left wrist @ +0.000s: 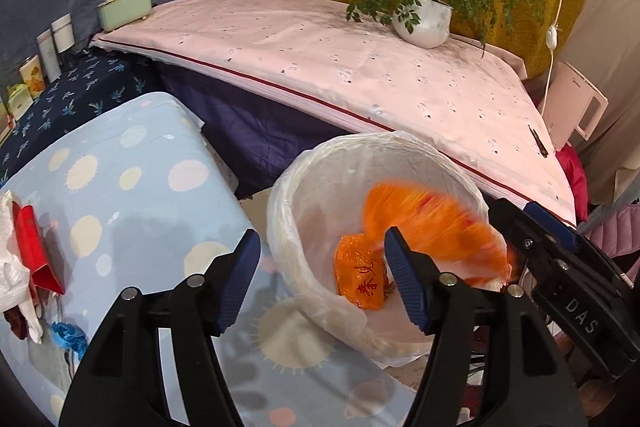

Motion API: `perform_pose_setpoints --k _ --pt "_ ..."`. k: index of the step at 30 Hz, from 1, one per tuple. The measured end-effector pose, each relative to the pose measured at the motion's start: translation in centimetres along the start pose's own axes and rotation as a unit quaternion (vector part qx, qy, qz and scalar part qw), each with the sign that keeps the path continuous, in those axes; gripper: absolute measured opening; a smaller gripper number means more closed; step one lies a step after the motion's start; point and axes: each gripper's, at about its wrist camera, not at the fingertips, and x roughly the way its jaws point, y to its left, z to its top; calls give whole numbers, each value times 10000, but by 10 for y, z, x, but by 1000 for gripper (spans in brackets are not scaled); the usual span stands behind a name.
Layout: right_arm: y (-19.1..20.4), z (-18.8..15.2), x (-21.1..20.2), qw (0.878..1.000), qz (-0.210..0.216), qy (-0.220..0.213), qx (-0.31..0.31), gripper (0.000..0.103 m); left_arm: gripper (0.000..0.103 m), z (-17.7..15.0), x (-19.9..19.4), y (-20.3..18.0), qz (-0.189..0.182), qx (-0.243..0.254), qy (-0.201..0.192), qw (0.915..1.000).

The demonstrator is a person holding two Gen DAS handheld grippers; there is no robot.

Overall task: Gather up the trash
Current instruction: 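Carry both orange bags over the wastebasket and release them inside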

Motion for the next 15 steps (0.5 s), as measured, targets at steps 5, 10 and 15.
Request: perform_pose_setpoints --k 5,10,15 --pt "6 -2 -6 10000 60 -4 2 58 61 -5 -9 10 114 -91 -59 9999" --pt "23 -7 -18 9998 154 -27 -129 63 61 -13 -21 22 238 -196 -100 9995" --pt "45 -11 -27 9991 312 -23 -283 63 66 -22 -37 36 423 -306 -187 9985"
